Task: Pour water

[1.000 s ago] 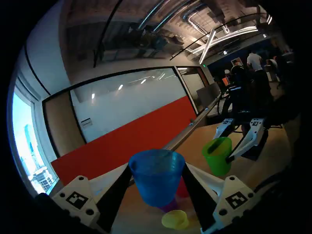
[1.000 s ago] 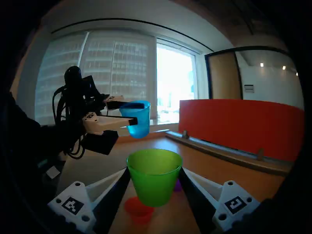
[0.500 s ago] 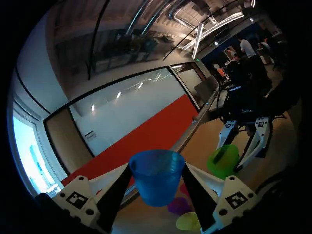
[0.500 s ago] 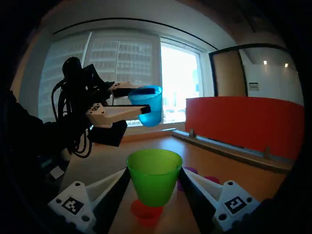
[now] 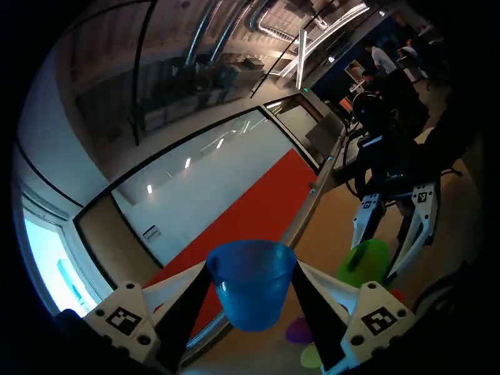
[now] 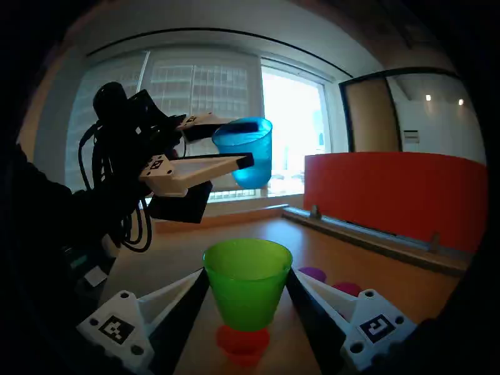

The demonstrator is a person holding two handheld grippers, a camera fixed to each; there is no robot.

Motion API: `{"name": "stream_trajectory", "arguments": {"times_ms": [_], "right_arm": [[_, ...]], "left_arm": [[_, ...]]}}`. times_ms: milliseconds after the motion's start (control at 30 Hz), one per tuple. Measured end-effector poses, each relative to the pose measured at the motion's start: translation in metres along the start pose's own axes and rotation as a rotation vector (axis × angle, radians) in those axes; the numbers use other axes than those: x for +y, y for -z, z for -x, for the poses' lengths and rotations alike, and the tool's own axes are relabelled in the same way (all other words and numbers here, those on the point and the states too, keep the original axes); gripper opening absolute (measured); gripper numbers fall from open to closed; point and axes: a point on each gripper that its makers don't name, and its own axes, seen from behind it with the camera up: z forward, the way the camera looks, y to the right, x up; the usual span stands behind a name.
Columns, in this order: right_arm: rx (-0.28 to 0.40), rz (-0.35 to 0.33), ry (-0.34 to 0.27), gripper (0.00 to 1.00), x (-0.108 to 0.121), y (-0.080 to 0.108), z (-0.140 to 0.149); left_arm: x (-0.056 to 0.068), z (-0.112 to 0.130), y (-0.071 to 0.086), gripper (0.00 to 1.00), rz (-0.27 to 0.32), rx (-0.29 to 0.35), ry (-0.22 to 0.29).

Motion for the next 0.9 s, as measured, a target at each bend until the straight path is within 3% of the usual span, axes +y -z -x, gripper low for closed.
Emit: {"name": "stream_trajectory", "arguments": {"times_ms": [900], "right_arm": [[0.011, -0.029, 0.003, 0.89, -0.013, -0.012, -0.006]], "left_arm": [[0.005, -0.013, -0.005, 0.86, 0.005, 0.021, -0.149]]}}
